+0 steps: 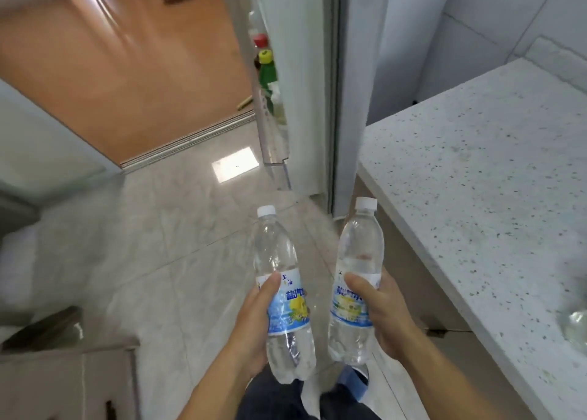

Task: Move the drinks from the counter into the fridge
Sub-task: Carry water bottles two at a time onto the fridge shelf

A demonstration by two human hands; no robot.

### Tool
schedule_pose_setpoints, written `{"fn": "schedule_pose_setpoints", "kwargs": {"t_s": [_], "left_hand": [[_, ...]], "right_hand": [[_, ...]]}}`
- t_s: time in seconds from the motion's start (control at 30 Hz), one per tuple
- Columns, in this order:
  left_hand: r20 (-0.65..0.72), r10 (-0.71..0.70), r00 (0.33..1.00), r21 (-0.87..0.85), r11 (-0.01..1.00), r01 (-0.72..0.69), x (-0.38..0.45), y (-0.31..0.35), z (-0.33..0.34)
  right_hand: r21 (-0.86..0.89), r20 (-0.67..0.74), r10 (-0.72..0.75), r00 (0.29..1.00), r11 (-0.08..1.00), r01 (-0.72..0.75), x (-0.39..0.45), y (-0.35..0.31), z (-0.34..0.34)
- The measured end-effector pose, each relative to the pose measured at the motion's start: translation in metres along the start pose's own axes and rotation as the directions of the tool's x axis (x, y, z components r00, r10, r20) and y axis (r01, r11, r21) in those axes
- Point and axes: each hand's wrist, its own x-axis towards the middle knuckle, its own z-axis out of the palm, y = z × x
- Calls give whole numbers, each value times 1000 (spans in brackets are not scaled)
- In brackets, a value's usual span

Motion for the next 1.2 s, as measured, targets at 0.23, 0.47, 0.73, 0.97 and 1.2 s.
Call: {"fn": "schedule_pose_setpoints", "kwargs": {"t_s": [0.23, 0.47, 0.73, 0.97, 1.2], "left_hand": [[-214, 63, 975, -162, 982, -99, -28, 7, -84], [-277, 70, 958, -295, 943, -154, -39, 28, -178], [-348, 200, 916, -223, 931, -288, -31, 81, -278], [-413, 264, 871, -185, 913, -365, 5, 121, -316], [-369, 283, 885, -111, 932, -345, 76, 188, -335]], "right_hand": [[-110, 207, 62, 976, 993, -39, 14, 9, 94], [-208, 310, 84, 947, 978, -19, 26, 25, 204], [-283, 349, 78, 934, 959, 26, 51, 41, 325], [-316, 322, 79, 944, 948, 28, 90, 39, 371], [-304, 263, 84, 961, 953, 0, 175, 27, 404]]}}
